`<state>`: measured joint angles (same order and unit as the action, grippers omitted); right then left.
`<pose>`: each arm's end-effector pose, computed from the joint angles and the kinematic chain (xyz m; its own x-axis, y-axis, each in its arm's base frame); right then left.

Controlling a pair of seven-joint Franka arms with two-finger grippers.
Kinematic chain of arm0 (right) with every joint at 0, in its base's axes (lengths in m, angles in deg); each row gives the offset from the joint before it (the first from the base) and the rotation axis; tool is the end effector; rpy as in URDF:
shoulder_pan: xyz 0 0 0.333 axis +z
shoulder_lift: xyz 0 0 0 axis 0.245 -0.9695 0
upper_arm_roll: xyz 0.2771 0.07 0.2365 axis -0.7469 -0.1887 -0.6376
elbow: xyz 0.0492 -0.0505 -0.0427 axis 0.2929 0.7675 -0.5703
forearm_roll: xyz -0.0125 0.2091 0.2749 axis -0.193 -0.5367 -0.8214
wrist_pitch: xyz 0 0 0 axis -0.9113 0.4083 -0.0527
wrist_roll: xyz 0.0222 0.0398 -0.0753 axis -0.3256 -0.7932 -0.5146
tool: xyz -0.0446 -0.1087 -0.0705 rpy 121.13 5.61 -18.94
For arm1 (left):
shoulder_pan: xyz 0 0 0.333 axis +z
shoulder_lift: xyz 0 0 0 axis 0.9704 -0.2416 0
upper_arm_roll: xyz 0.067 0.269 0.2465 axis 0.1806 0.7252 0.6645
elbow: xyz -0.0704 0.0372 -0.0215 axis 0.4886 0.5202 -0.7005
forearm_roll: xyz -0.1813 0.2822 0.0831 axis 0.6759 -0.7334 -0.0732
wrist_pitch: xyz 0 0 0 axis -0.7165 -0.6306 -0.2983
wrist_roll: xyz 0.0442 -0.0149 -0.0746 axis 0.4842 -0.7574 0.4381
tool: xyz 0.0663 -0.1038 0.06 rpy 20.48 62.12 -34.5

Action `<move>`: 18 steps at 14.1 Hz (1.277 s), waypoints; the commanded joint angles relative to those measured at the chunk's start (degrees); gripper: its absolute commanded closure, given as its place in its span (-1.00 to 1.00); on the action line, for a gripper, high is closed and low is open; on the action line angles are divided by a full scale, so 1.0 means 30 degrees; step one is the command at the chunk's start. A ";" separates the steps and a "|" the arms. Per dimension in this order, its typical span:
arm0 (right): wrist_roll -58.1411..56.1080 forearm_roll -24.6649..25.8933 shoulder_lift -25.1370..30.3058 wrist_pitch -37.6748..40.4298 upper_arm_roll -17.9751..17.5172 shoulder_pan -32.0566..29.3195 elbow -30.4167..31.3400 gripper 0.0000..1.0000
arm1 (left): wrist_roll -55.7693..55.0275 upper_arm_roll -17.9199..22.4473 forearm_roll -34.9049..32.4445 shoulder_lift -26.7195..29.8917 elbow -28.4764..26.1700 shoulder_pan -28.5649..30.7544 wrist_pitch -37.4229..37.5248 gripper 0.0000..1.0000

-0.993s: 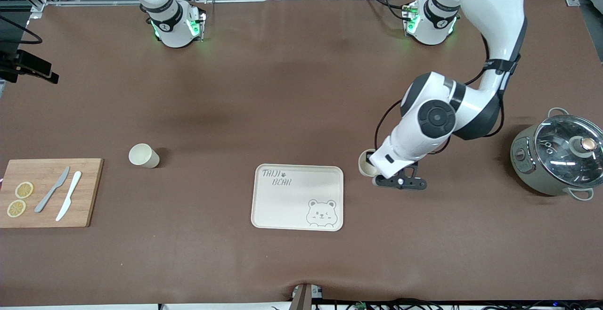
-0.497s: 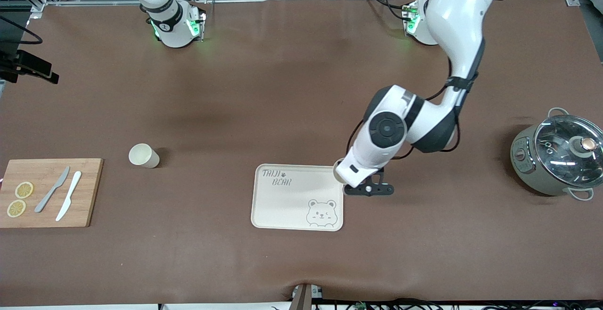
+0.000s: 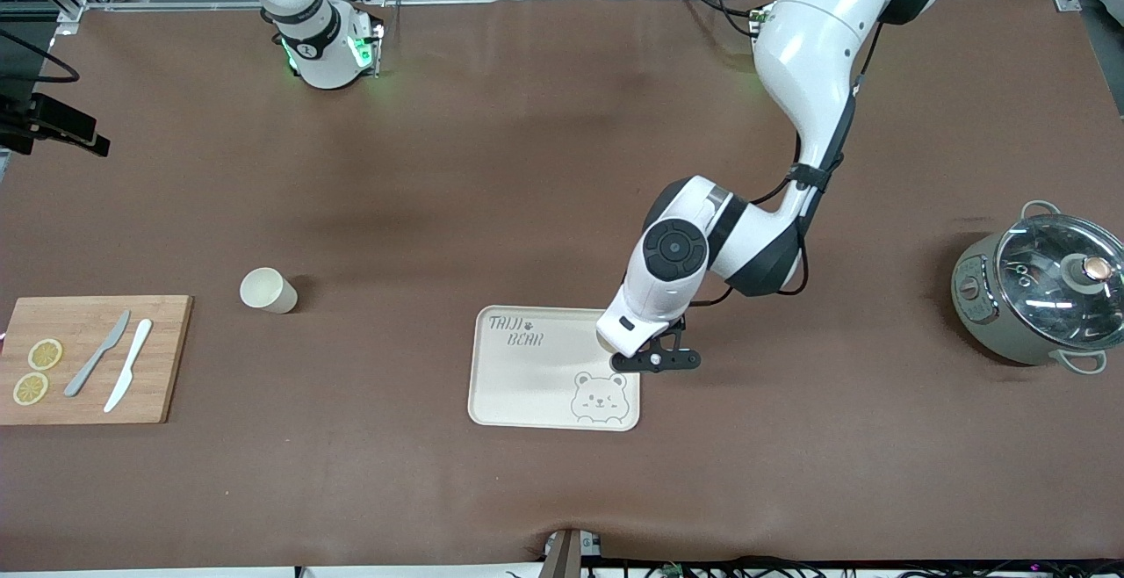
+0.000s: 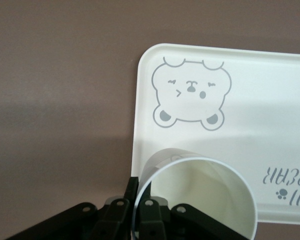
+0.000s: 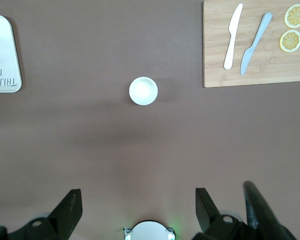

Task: Place white IKEA cup upright on tray with both arms
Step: 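Carry the cup with the left gripper over the bear tray, then lower the cup onto the tray and open the left gripper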

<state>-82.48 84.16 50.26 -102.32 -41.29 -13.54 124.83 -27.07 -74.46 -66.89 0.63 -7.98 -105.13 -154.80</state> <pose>0.4789 -0.0449 0.6670 0.9909 -0.0510 -0.1247 -0.0552 -0.9980 -0.0305 0.6467 -0.4054 0.3061 0.9969 0.0232 0.0752 0.0202 -0.9990 0.0394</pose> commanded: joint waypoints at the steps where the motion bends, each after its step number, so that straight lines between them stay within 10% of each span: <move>1: -0.0204 0.0046 -0.0134 0.0187 -0.0280 -0.0388 -0.0274 -1.00 | -0.0377 0.0121 -0.0194 -0.0759 0.0714 -0.0140 -0.0805 1.00; 18: -0.0204 0.0135 -0.0427 0.0216 -0.0309 -0.0212 -0.0274 -1.00 | -0.0875 0.0179 -0.0194 -0.2284 0.0714 -0.0404 -0.3738 1.00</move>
<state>-82.51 84.16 49.59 -102.24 -41.42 -13.54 124.84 -27.89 -74.46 -66.89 -5.19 -7.72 -105.64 -165.78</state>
